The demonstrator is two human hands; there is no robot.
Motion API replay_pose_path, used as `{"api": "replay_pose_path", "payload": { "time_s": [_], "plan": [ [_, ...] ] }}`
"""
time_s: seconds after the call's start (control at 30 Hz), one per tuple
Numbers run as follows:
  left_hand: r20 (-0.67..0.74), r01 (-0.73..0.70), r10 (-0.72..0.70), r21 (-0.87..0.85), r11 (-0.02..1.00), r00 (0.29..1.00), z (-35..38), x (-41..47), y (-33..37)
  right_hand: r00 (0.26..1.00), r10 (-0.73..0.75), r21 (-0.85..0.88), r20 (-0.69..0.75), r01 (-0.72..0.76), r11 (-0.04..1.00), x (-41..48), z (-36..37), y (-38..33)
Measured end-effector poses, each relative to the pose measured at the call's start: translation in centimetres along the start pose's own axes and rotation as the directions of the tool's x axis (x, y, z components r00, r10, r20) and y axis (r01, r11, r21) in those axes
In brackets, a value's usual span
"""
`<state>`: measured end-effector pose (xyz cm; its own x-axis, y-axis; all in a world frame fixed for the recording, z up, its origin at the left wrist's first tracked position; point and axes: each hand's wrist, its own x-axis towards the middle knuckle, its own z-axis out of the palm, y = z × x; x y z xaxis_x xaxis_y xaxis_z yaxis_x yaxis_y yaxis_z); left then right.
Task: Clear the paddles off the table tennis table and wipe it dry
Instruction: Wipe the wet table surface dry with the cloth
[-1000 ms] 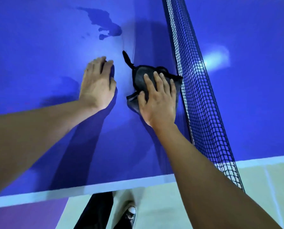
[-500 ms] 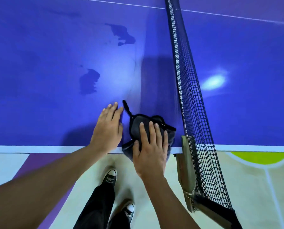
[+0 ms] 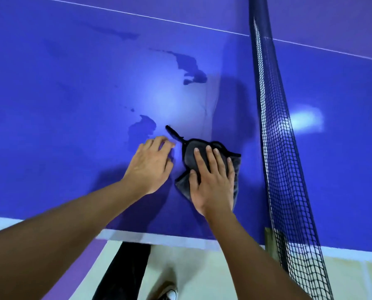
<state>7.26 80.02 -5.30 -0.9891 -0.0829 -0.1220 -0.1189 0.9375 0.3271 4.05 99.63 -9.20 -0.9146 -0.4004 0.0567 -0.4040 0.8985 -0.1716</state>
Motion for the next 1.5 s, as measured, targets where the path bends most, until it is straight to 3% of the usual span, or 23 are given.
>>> {"api": "replay_pose_path", "payload": {
  "time_s": [0.27,0.47,0.63,0.93,1.23,1.5],
  "plan": [
    [-0.126,0.01,-0.004,0.043,0.999,0.992,-3.1,13.7,-7.1,0.998,0.059,-0.037,-0.038,-0.061,0.997,15.0,0.8,0.3],
    [-0.085,-0.03,0.042,0.134,0.99,0.996,-4.9,24.7,-12.2,0.997,0.072,-0.056,-0.025,-0.073,0.996,29.7,1.5,1.8],
    [-0.149,-0.011,0.027,0.113,0.994,0.988,-3.9,26.1,-13.3,0.994,0.109,-0.091,-0.002,-0.108,0.99,38.6,1.8,3.1],
    [-0.126,0.012,0.003,0.119,0.993,0.992,-4.0,26.1,-13.0,0.998,0.07,-0.074,0.005,-0.07,0.995,53.1,1.9,5.6],
    [-0.136,0.0,0.015,0.113,0.994,0.991,-3.7,26.0,-13.0,0.998,0.043,-0.044,0.052,-0.041,0.998,54.6,1.6,5.4],
    [-0.139,-0.014,0.026,0.089,0.996,0.99,-3.7,25.6,-13.1,0.988,-0.131,-0.031,0.087,0.134,0.991,46.3,2.6,-0.4]
  ]
}}
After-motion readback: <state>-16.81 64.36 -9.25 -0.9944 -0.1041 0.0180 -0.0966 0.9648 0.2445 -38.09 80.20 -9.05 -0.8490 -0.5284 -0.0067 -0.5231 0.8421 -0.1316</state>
